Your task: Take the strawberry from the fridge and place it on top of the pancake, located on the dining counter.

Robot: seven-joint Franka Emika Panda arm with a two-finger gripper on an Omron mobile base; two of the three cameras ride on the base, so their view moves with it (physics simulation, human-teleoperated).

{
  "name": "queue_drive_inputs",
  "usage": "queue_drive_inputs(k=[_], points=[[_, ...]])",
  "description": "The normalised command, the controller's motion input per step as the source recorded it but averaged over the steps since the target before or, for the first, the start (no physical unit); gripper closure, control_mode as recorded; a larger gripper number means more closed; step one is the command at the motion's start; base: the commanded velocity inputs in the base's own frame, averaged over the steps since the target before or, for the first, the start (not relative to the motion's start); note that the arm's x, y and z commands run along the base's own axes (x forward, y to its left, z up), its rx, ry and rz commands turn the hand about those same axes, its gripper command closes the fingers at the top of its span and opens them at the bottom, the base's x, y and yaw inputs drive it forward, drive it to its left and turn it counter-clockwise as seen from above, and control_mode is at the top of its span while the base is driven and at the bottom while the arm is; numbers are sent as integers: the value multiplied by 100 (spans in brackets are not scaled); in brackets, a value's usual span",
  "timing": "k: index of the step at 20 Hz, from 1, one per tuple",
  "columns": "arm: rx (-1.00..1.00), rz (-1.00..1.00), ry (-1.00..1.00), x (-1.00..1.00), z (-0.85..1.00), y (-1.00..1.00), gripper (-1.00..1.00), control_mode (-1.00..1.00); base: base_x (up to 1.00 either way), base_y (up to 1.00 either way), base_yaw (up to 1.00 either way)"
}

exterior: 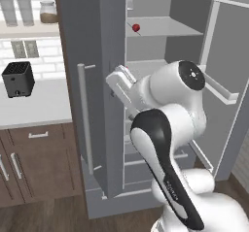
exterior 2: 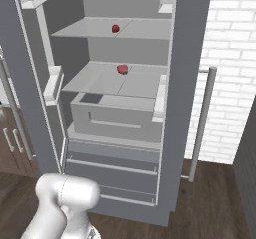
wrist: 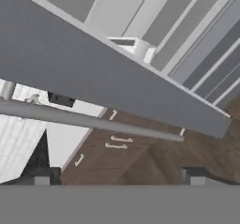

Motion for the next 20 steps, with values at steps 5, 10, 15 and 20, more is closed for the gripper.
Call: queue_drive_inputs(k=[5, 10, 15, 20], points=[[61, 19, 0, -14, 26, -100, -100, -100, 0, 0, 0], [50, 11, 0, 15, 0, -100, -100, -100, 0, 0, 0], [25, 11, 5, 38, 0, -80, -100, -100, 0, 0, 0], [1, 7, 8, 66, -17, -18, -100, -100, 0, 0, 0]])
